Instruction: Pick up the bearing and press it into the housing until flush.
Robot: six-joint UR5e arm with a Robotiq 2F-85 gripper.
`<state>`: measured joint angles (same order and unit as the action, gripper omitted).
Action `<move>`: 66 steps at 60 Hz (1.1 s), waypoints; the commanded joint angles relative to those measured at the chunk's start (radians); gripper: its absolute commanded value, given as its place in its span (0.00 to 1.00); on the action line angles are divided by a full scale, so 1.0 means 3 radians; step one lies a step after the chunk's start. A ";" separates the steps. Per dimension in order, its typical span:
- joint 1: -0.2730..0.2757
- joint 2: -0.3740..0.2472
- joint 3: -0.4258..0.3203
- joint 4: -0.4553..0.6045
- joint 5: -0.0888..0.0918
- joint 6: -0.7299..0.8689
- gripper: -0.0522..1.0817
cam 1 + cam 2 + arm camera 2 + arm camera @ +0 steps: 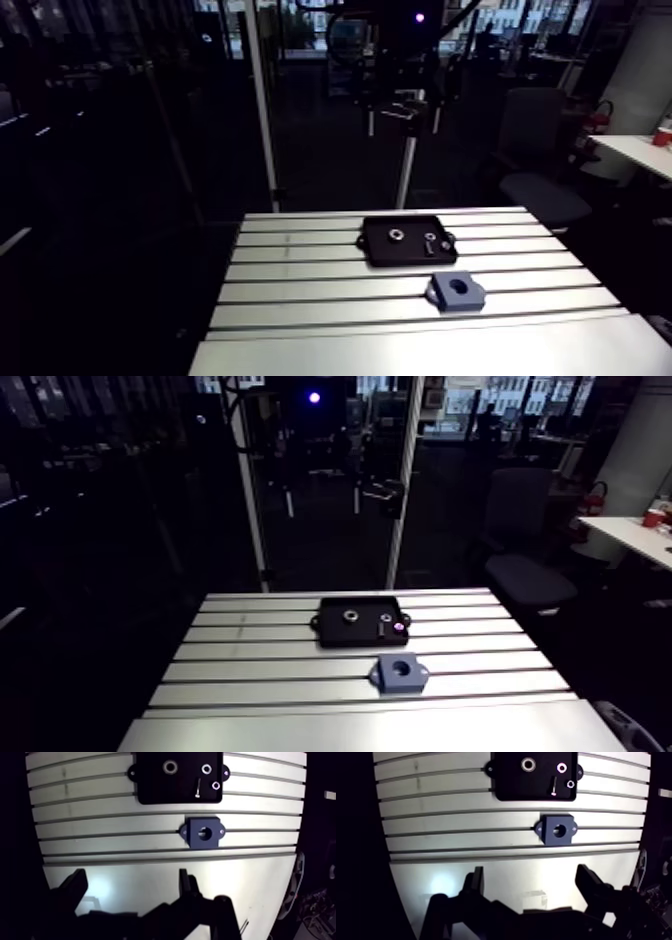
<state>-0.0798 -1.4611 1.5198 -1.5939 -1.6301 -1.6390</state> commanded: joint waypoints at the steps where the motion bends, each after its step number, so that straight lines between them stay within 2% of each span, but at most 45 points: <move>1: -0.0036 0.0018 0.0020 -0.0017 -0.0025 -0.0025 0.05; 14: -0.0135 0.0187 0.0034 -0.0361 -0.0015 -0.0081 0.05; 17: -0.0143 0.0290 0.0034 -0.0454 -0.0020 -0.0133 0.05; 25: -0.0143 0.0377 0.0040 -0.0529 -0.0019 -0.0254 0.05; 31: -0.0157 0.0576 0.0044 -0.0802 -0.0015 -0.0363 0.05; 40: -0.0208 0.0730 0.0098 -0.0960 -0.0020 -0.0354 0.05; 49: -0.0279 0.0935 0.0137 -0.1308 -0.0019 -0.0363 0.05; 55: -0.0305 0.1008 0.0127 -0.1346 -0.0039 -0.0363 0.05; 66: -0.0321 0.1141 0.0147 -0.1469 -0.0015 -0.0363 0.05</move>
<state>-0.1594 -1.1918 1.5552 -1.9574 -1.6375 -1.7459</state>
